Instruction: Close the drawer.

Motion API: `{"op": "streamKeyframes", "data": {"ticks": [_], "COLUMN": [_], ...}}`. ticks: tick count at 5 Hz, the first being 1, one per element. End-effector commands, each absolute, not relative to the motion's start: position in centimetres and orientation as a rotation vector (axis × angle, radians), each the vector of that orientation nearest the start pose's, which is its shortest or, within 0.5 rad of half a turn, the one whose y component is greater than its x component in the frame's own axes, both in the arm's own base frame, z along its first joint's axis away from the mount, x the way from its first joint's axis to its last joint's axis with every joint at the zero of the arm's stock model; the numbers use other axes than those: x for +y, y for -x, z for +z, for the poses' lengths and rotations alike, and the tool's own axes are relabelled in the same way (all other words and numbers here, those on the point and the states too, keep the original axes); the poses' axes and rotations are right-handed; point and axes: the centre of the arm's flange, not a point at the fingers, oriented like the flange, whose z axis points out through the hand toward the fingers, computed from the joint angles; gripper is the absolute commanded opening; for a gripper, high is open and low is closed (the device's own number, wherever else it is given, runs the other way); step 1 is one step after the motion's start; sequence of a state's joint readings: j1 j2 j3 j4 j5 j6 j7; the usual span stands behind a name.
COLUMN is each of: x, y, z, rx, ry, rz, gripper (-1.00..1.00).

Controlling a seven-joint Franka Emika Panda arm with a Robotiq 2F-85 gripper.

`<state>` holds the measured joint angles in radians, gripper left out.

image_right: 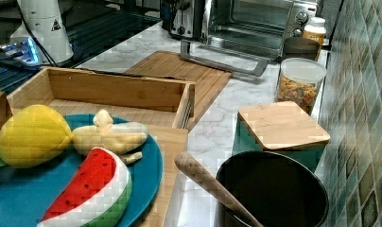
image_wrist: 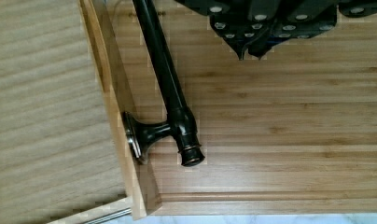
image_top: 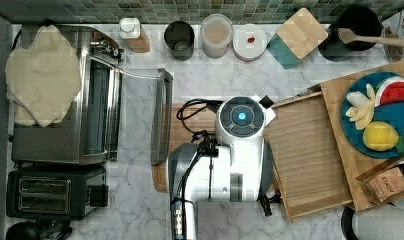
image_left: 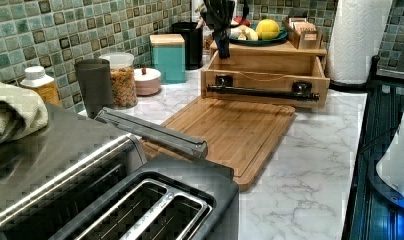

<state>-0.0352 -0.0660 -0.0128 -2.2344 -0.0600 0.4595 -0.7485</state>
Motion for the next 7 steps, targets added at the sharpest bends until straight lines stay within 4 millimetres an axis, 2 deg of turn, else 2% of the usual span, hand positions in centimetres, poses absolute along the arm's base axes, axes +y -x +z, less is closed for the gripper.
{"op": "streamKeyframes", "data": {"ticks": [1,2,4,6,7], "x": [1.8,1.3,-3.0,-6.1,-6.7], "y": [-43.8,-43.5,-43.8,-43.2,-42.5], "z": [33.9,32.1,29.6,27.9,27.1], "rx": [-0.187,-0.241,-0.398,-0.402,-0.368], "ry": [3.218,3.232,3.227,3.211,3.2], "rz": [0.28,0.242,0.149,0.163,0.188], "gripper": [-1.0,-1.0,-1.0,-1.0,-1.0]}}
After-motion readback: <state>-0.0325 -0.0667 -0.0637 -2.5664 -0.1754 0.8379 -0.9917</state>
